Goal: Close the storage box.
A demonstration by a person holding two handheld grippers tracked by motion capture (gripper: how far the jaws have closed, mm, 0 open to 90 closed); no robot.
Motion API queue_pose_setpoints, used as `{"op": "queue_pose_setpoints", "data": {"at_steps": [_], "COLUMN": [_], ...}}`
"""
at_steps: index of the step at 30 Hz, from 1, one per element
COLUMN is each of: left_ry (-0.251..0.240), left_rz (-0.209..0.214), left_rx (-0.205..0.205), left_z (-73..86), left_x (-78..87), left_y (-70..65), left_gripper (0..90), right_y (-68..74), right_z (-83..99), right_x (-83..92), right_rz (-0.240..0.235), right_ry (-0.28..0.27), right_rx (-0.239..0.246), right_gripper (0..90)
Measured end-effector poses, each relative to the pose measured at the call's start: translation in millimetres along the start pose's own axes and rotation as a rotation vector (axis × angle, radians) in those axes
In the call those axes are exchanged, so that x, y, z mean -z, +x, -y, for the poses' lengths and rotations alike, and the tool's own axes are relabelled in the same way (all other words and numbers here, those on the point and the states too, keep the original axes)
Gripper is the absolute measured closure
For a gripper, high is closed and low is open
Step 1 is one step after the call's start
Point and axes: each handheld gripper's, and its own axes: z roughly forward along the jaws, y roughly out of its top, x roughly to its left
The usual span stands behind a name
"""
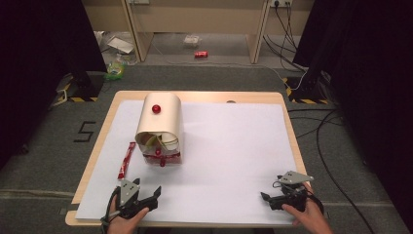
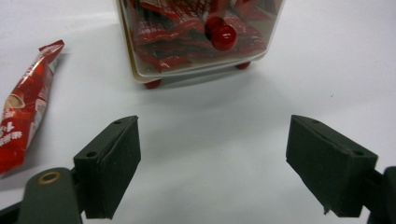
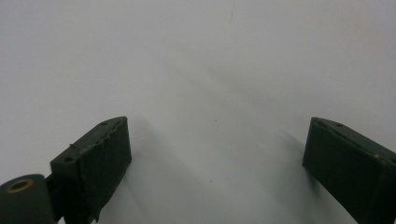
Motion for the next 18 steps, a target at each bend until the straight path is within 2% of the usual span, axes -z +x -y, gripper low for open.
{"op": "queue_pose_setpoints", "data": {"at_steps": [9,18], "left_ry": [0.018,0.057], "left_rz": [0.005,0.005], "left_rx": [-0.007,-0.017], "left_z": [7.7,18.3], "left_x": [4.4,9.4], "left_y": [-3.9,-5.0], "left_gripper": [17.4,17.4], "right_y": [0.0,0.0], "right_z": [0.0,0.0], "right_x": [0.0,0.0], "right_rz": [0.000,0.000], "right_ry": [0.000,0.000], "right_rx": [0.000,-0.001], "right_gripper": [8.1,8.1]}}
